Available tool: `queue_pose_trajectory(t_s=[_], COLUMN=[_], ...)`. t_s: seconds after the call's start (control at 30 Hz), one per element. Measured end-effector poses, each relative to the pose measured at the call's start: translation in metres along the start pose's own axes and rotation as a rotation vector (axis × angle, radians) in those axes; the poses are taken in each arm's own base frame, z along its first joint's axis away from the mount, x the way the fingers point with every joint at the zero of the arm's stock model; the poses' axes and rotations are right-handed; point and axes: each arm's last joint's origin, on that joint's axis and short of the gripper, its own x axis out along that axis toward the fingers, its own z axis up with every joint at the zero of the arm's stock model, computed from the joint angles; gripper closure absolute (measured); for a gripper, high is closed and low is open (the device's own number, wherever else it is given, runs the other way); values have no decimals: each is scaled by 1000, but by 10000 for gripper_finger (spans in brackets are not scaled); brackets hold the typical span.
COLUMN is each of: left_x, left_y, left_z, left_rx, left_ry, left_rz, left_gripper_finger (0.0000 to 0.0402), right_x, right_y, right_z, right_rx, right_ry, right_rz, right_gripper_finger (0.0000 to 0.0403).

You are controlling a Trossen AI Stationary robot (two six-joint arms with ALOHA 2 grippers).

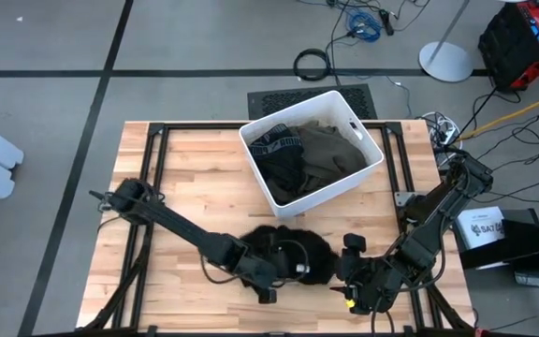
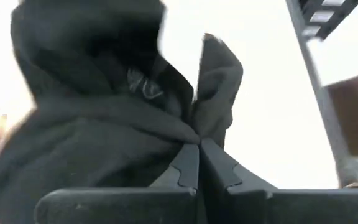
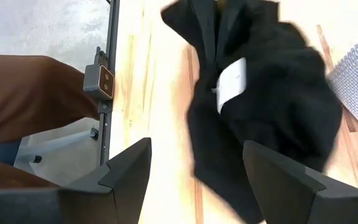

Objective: Sort clothes
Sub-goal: Put the black shirt into the white bin

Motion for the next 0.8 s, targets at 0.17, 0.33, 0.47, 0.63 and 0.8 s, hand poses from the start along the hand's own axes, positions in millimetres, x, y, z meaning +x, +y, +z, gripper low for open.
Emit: queue_pose_trajectory(t_s=[0.17,0.33,0.47,0.63,0.8], left_x=[-33,-66,-88,-113,-143], left_y=[-6,-7,-5,-2,1], left_z=[17,32,44,58,72], left_rx=[-5,2,-17,-17,-22], left_ry=[-120,-232,-318,-440,-579], left_rz=[10,41,41,41,35], left_gripper_finger=[399,400,400,400,400], right_x=[0,0,0,0,0], right_y=[0,0,0,0,0], right_z=[0,0,0,0,0], right_rx=[0,0,0,0,0], right_ry=[1,0,0,0,0], right_rz=[-1,-1,-1,-1,-2], right_gripper_finger=[161,161,161,161,161])
